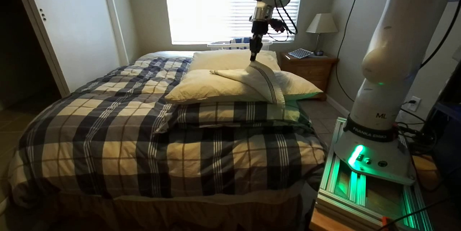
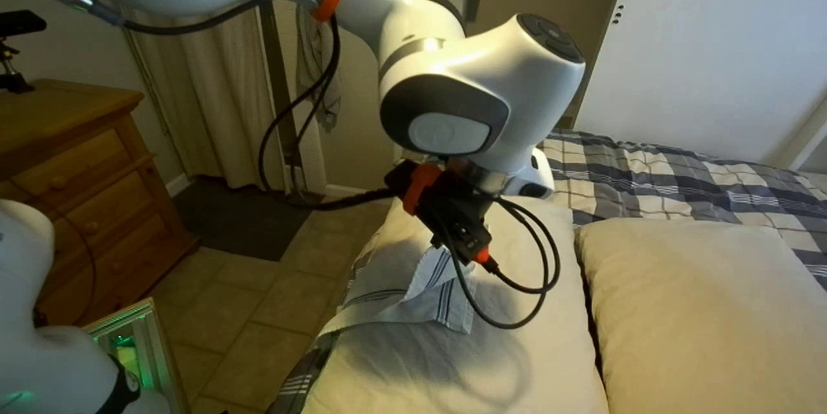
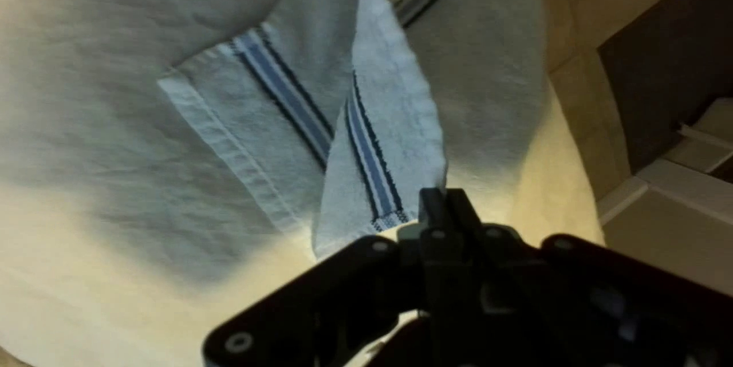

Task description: Unfold the towel on the pillow

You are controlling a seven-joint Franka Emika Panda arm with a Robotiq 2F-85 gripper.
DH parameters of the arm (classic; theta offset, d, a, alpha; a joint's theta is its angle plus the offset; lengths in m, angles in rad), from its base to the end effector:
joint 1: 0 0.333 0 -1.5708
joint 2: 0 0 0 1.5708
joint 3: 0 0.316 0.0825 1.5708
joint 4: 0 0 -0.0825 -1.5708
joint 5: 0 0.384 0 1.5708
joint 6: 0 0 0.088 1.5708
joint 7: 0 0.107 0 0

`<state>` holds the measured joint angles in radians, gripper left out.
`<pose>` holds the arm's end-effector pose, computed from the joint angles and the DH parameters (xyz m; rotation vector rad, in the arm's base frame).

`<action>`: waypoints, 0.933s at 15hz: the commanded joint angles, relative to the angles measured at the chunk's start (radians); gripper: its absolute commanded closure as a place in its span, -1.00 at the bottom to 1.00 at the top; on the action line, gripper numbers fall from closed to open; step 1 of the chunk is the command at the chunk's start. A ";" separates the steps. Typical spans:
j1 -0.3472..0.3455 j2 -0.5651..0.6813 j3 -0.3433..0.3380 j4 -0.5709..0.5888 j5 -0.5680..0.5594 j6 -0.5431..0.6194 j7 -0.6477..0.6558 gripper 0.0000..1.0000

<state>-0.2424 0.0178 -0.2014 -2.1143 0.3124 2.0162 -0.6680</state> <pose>0.4898 -0.2126 0.3990 -2.8494 -0.1029 -0.0653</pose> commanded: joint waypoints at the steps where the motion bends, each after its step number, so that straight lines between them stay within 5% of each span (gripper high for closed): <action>1: 0.031 -0.046 0.015 0.007 0.050 -0.098 0.079 0.98; 14: 0.131 -0.073 0.075 -0.039 0.291 -0.146 0.114 0.98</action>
<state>-0.1254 -0.0263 -0.1380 -2.1230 0.5525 1.8814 -0.5615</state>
